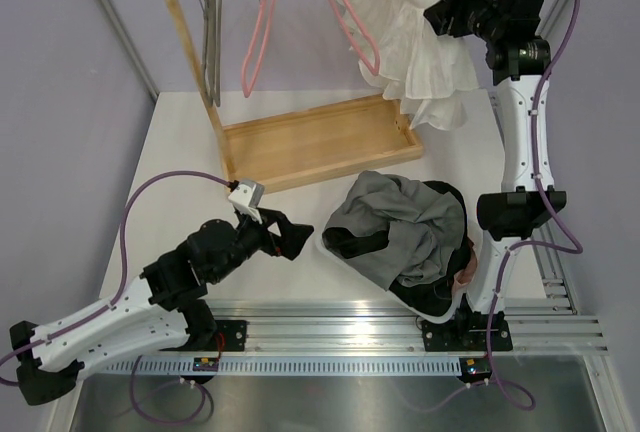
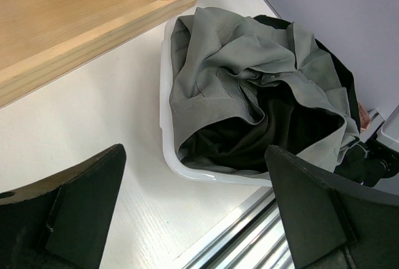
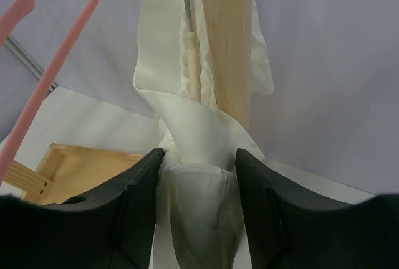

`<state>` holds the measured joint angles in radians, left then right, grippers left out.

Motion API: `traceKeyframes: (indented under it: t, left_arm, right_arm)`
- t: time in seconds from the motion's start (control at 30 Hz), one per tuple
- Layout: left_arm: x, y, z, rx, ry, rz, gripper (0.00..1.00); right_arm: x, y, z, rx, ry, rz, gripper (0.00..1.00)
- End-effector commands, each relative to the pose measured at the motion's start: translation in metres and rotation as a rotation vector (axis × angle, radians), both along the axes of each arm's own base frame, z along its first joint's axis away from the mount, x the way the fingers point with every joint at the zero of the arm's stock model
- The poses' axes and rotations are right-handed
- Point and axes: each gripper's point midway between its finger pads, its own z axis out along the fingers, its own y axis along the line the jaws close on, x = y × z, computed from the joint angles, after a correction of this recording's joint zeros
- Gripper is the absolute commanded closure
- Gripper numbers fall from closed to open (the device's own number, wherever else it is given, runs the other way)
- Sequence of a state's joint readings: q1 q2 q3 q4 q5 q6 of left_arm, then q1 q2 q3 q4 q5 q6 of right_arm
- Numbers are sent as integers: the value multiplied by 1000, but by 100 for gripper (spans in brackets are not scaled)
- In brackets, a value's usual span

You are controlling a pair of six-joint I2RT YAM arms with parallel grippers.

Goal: Remove the skirt from the hanger
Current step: Pick up the hanger from the clothesline.

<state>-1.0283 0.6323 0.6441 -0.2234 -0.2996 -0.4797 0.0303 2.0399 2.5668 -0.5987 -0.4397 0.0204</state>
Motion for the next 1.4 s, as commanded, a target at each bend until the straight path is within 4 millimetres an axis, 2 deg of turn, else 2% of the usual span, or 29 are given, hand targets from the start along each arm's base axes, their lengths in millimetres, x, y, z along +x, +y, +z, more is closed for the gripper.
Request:
traceKeyframes:
  t: [0.0, 0.17, 0.27, 0.37, 0.4, 0.5, 0.53, 0.6, 0.8, 0.97, 1.13, 1.23, 1.27, 1.3, 1.37]
  left_arm:
    - [6, -2, 22, -67, -42, 25, 1]
    - [6, -4, 21, -66, -37, 22, 1]
    - [6, -4, 21, -69, -36, 21, 1]
    - [6, -4, 20, -68, -33, 23, 1]
    - [6, -4, 21, -69, -32, 23, 1]
    - [6, -3, 20, -74, -30, 26, 1]
    - [5, -2, 20, -74, -30, 26, 1]
    - [5, -2, 19, -73, -27, 26, 1]
    - [3, 1, 22, -88, -24, 29, 1]
    - [1, 5, 23, -97, -22, 36, 1]
    - [1, 6, 24, -106, -19, 38, 1]
    - [1, 5, 25, -108, -20, 35, 1]
    - [1, 4, 25, -110, -20, 32, 1]
    - [1, 3, 25, -110, -20, 30, 1]
    - [1, 2, 26, -113, -21, 27, 1]
  right_arm:
    - [3, 4, -4, 12, 10, 23, 43]
    - [9, 6, -15, 13, 33, 35, 44]
    - [9, 9, -17, 14, 38, 49, 49]
    - [7, 12, -15, 19, 33, 68, 59]
    - [6, 14, -14, 20, 31, 81, 67]
    - [1, 18, -9, 22, 16, 110, 80]
    - [-1, 19, -5, 24, 8, 115, 89]
    - [-5, 21, 1, 32, -3, 126, 100]
    - [-23, 28, 34, 64, -75, 175, 100]
    - [-46, 28, 79, 92, -182, 188, 100]
    - [-70, 24, 113, 109, -259, 201, 100]
    - [-78, 25, 115, 115, -255, 211, 100]
    - [-77, 25, 109, 112, -239, 216, 100]
    - [-75, 12, 106, 105, -230, 192, 100]
    - [-77, 12, 89, 86, -181, 205, 100]
